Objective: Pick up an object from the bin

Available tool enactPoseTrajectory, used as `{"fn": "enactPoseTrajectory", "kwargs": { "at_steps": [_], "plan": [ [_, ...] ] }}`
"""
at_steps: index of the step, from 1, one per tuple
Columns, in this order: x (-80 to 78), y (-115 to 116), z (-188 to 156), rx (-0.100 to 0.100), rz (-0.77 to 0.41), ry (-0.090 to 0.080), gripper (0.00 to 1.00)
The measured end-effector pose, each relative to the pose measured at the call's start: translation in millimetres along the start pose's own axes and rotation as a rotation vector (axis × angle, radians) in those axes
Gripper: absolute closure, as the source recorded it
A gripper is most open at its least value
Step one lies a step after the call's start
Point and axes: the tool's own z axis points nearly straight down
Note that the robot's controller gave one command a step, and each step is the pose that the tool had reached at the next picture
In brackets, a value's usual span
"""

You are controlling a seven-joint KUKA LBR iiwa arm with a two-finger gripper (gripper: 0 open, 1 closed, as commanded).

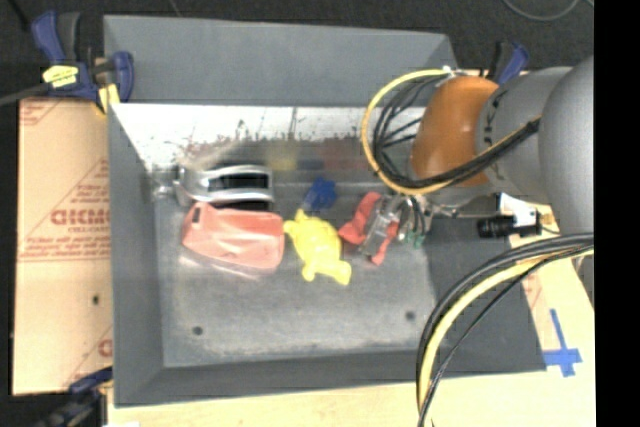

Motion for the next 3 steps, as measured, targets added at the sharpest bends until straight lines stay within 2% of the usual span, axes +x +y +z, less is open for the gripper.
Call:
{"fn": "enactPoseTrajectory", "kwargs": {
  "at_steps": [3],
  "plan": [
    [0.9, -1, -20, 0.002, -0.004, 0.005, 1.00]
  ]
}}
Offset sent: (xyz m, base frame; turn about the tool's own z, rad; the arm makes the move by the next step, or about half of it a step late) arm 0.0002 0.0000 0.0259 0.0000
